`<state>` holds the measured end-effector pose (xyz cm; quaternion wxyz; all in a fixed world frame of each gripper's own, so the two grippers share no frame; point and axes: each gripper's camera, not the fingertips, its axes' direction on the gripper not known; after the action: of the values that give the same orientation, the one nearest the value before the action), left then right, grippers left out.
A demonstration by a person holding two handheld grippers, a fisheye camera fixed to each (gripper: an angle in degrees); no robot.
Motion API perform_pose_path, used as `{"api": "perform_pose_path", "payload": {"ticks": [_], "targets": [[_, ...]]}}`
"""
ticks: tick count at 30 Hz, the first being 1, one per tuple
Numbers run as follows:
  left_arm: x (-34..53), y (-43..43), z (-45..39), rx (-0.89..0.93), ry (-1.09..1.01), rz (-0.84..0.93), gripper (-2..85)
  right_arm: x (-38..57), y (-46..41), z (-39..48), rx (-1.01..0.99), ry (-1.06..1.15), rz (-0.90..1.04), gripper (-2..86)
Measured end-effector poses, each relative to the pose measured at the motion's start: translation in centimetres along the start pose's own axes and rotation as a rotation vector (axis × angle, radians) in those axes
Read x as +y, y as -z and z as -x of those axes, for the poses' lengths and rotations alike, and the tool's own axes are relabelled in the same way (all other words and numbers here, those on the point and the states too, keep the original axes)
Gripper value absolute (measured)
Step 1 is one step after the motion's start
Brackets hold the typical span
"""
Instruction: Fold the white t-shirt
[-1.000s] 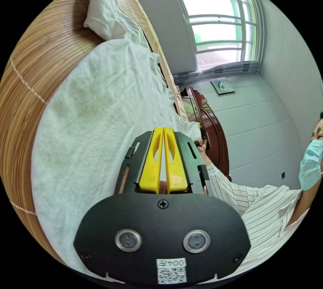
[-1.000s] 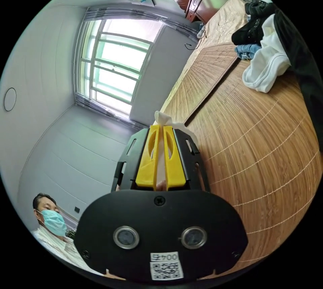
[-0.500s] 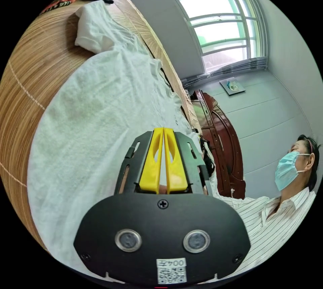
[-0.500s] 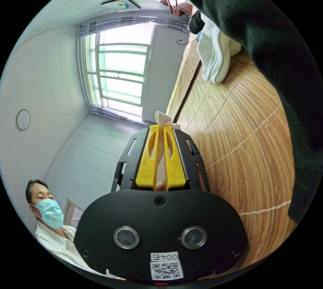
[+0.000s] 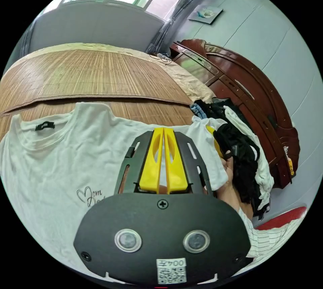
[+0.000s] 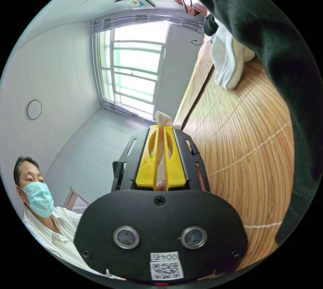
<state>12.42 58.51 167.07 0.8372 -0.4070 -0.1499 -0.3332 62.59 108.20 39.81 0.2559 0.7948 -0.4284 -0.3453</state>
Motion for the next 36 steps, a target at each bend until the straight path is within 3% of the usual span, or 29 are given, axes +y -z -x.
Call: {"api": "perform_pose_path", "payload": {"ticks": [4, 9, 15, 19, 25, 30, 36], "targets": [[-2.2, -8.2, -2.5, -0.125, -0.048, 0.134, 0.2, -0.1, 0.2, -0.3, -0.011, -0.008, -0.002, 2.9], [-2.5, -14.3, -2.7, -0.115, -0.019, 0.214, 0.2, -0.2, 0.1, -0.4, 0.005, -0.008, 0.007, 2.9], [1.5, -8.3, -5.4, -0.065, -0.024, 0.104, 0.5, -0.7, -0.2, -0.3, 0.005, -0.004, 0.017, 3.0], [6.7, -12.9, -5.7, -0.012, -0.030, 0.268, 0.7, -1.0, -0.7, -0.3, -0.007, -0.005, 0.021, 2.9], [12.1, -6.2, -7.4, -0.009, -0.063, 0.184, 0.7, -1.8, -1.5, -0.3, 0.009, 0.000, 0.032, 2.7], [19.0, -6.2, -8.5, -0.012, -0.121, 0.220, 0.7, -2.5, -2.0, -0.5, 0.015, -0.006, 0.032, 2.7], [19.8, -7.6, -6.0, 0.075, -0.075, 0.183, 0.6, -3.6, -2.7, -0.5, 0.015, 0.003, 0.036, 3.0]]}}
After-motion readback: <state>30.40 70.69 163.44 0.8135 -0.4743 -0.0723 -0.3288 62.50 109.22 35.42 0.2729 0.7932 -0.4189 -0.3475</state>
